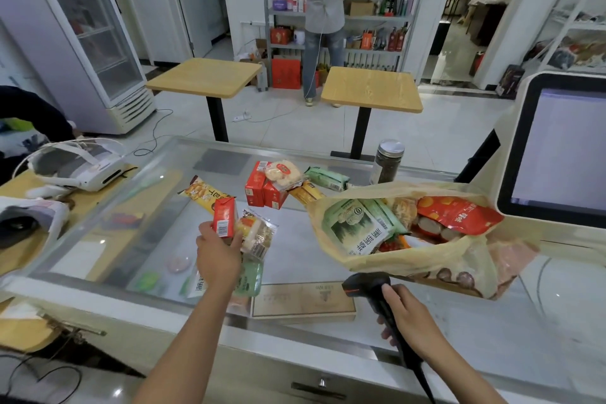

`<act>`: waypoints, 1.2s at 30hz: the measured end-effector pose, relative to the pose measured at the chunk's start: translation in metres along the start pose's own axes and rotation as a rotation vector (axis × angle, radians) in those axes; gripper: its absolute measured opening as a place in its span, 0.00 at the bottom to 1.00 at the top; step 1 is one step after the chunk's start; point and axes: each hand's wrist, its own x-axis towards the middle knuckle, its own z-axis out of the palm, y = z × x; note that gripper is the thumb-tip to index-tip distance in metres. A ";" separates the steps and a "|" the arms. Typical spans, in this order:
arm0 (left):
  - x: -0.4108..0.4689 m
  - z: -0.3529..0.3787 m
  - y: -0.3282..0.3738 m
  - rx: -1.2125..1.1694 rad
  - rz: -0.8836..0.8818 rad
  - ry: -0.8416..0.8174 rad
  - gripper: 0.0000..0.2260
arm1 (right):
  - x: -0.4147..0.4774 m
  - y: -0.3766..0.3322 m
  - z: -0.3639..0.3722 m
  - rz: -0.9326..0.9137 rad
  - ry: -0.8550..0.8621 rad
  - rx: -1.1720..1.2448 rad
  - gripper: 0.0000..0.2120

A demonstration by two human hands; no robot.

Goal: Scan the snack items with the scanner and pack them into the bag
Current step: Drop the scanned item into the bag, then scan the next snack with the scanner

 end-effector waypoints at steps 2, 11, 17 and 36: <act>-0.002 -0.001 0.004 0.028 0.004 -0.026 0.21 | 0.001 -0.004 0.004 0.039 -0.026 0.092 0.16; -0.061 0.034 0.015 0.064 0.225 -0.137 0.21 | 0.002 -0.017 0.015 0.142 -0.109 0.215 0.25; -0.085 0.045 0.021 0.051 0.260 -0.194 0.24 | 0.004 -0.015 0.017 0.148 -0.091 0.217 0.25; -0.079 0.020 0.002 0.284 0.703 -0.028 0.32 | 0.005 -0.017 0.013 0.188 -0.097 0.180 0.29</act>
